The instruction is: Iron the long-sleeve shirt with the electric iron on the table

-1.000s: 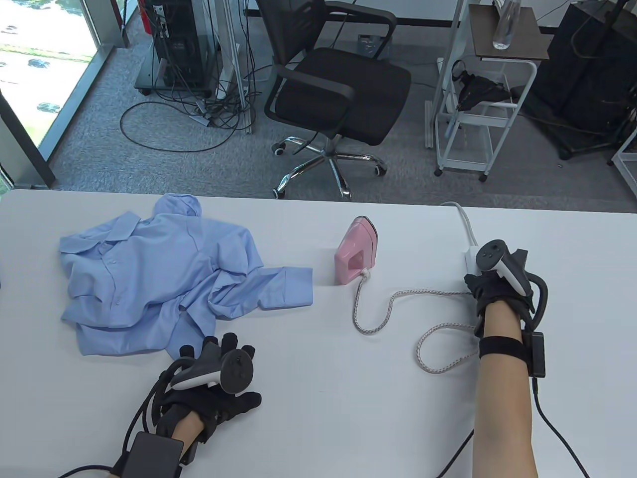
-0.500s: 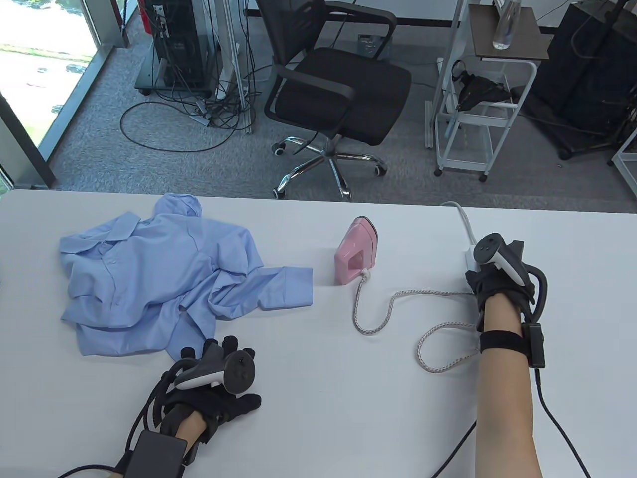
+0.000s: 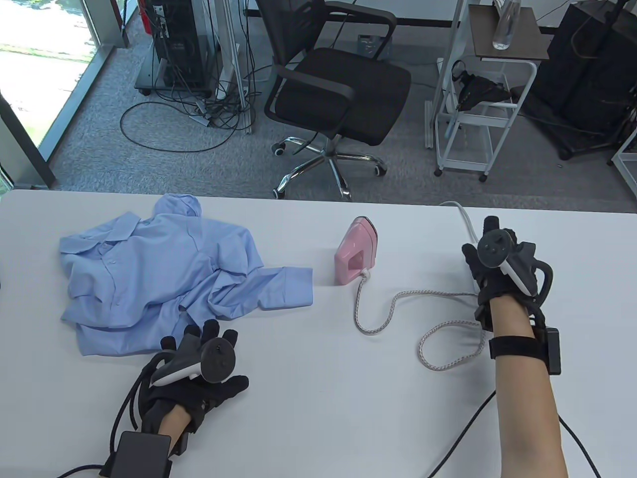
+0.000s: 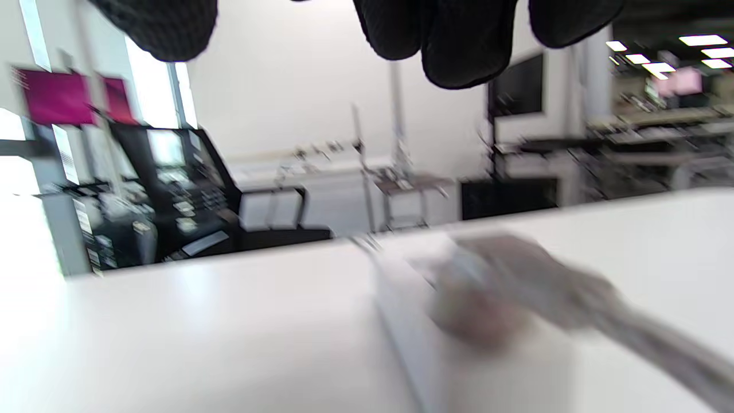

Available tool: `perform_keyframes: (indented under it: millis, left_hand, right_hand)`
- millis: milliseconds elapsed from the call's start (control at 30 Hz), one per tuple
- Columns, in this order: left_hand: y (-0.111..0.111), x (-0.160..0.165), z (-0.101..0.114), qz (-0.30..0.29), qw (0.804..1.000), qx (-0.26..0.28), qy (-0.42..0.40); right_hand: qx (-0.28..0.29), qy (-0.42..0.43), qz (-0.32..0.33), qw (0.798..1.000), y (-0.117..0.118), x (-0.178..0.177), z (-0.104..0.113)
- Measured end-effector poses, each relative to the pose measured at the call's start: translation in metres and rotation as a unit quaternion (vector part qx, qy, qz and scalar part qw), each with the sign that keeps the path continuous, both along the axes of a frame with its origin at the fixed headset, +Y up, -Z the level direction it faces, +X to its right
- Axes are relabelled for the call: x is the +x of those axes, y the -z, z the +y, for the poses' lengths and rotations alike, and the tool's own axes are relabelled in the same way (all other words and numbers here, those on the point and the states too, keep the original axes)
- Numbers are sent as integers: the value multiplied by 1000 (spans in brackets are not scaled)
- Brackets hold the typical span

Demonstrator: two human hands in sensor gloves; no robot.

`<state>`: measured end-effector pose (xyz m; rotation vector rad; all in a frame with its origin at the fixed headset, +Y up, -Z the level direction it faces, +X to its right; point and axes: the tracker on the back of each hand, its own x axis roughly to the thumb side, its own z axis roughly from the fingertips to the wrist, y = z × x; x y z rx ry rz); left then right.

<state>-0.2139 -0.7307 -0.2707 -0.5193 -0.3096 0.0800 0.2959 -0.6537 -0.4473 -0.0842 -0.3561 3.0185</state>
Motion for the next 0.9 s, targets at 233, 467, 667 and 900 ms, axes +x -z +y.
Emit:
perform_keyframes:
  millis: [233,467,667,900]
  left_hand:
    - [8,-16,5,58,997,41,11]
    - [12,-51,-3,125,989,52,51]
    - [21,-89,-26,159,981,36,102]
    - [21,-97,-25,169,983,48,51]
  right_hand:
    - [24,-63,241,968,-70,-141,16]
    - [-57,-158,329,929,-92,-262,-56]
    - [-103,-223,274,930,-68,-302,-91]
    - [-183,-153,204,949,-44,-304,-105]
